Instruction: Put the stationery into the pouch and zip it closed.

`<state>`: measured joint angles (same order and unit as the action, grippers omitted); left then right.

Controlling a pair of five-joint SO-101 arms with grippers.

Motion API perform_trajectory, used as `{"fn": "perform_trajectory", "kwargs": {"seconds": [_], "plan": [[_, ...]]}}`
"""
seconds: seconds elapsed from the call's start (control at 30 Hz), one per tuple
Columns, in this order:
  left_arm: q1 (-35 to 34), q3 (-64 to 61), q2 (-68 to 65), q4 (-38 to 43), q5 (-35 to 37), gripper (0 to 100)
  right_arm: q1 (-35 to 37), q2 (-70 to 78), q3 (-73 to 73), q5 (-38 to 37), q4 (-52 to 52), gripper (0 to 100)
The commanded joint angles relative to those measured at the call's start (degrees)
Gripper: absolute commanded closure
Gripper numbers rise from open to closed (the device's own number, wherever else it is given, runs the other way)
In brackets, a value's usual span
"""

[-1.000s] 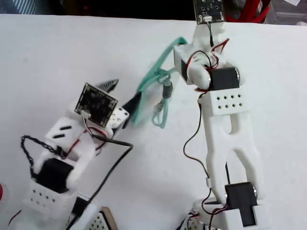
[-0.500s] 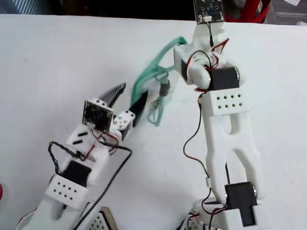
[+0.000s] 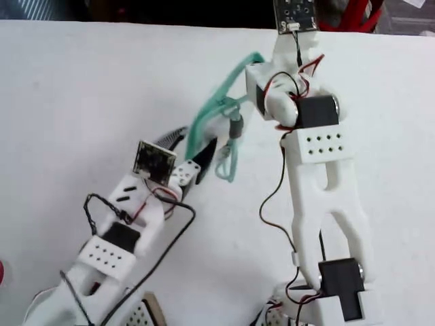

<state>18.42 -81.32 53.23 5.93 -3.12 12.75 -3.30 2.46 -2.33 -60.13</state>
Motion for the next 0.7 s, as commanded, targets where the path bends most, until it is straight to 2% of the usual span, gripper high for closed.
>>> {"fn": "perform_trajectory", "kwargs": {"seconds": [0.0,0.2,0.53,0.67], "plan": [[-2.07,0.35,-3.56,4.84,0.26,80,0.4,1.19,-2.64,0.35,-0.4,98.1],[-1.63,0.18,-3.56,4.92,0.09,95,0.04,1.19,-2.64,0.18,-0.31,98.1],[-1.8,0.18,-3.56,5.19,0.09,96,0.57,0.84,-2.29,0.09,-0.31,97.4],[-1.71,0.26,-3.91,5.19,0.09,96,1.54,-1.8,-0.7,-0.09,-1.71,83.4]]}}
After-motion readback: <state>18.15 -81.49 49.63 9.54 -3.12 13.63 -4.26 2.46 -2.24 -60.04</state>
